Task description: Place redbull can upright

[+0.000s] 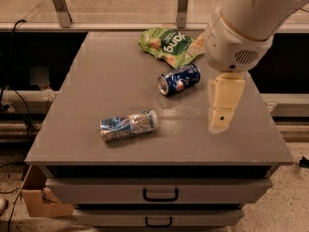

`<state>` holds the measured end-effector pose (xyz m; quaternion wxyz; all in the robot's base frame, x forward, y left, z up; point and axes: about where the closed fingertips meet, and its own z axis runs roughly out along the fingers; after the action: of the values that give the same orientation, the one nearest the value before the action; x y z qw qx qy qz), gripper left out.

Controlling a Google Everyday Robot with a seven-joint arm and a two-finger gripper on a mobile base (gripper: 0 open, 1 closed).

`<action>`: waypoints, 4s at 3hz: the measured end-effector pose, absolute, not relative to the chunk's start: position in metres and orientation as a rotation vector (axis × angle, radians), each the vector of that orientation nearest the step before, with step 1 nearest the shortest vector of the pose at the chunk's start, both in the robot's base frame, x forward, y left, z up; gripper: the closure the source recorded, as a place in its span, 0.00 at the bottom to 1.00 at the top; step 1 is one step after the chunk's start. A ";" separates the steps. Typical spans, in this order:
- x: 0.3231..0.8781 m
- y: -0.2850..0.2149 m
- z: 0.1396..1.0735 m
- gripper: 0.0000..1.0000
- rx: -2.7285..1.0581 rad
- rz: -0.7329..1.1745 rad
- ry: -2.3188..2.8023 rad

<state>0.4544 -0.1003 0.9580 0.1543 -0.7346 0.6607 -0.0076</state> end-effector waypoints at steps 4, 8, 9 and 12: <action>0.462 -0.035 0.901 0.00 -2.418 0.006 1.663; 0.484 -0.018 0.864 0.00 -2.447 0.131 1.525; 0.482 -0.009 0.861 0.00 -2.456 0.142 1.492; 0.474 0.013 0.848 0.00 -2.526 0.041 1.447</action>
Offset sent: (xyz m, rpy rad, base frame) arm -0.0212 0.0674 -0.0406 -0.0403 0.0963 0.2636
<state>0.4736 0.0125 0.8483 0.1149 -0.8619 0.4936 0.0139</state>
